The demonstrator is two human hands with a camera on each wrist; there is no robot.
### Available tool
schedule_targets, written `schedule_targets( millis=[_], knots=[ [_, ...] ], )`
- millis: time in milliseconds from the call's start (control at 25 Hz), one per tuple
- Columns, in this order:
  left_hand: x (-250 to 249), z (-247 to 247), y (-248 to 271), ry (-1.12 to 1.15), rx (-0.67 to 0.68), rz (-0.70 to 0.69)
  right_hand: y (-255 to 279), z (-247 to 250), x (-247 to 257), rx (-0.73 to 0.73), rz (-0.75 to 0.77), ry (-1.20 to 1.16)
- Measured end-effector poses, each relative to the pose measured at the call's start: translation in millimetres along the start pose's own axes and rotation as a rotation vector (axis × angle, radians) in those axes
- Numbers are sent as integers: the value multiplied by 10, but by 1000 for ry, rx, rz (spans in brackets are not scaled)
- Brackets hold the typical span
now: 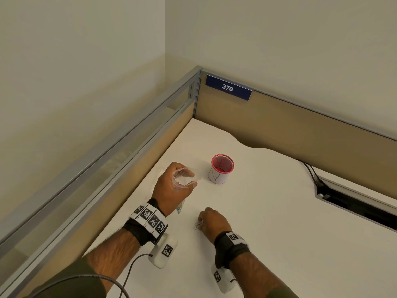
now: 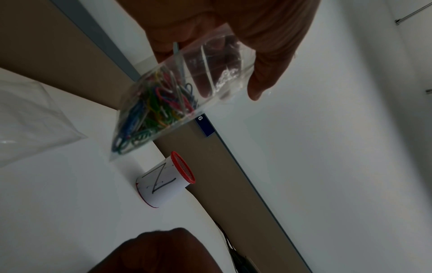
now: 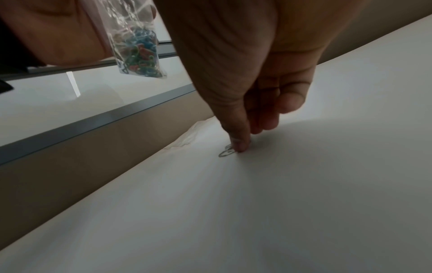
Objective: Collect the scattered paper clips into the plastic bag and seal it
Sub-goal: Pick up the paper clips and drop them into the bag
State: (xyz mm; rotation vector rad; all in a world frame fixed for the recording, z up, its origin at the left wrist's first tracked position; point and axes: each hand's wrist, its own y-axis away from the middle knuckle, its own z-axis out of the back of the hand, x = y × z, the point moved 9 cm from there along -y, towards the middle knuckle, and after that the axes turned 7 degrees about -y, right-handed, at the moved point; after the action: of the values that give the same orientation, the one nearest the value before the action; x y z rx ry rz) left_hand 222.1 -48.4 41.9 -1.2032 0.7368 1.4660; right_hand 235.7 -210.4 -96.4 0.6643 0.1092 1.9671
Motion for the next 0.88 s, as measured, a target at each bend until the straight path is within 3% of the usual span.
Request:
schedule_targets(
  millis=[520, 880],
  knots=[
    [72, 12, -16, -27, 5, 6, -24, 32, 181, -14, 170, 243],
    [39, 11, 5, -17, 5, 9, 52, 101, 26, -38, 15, 78]
  ],
)
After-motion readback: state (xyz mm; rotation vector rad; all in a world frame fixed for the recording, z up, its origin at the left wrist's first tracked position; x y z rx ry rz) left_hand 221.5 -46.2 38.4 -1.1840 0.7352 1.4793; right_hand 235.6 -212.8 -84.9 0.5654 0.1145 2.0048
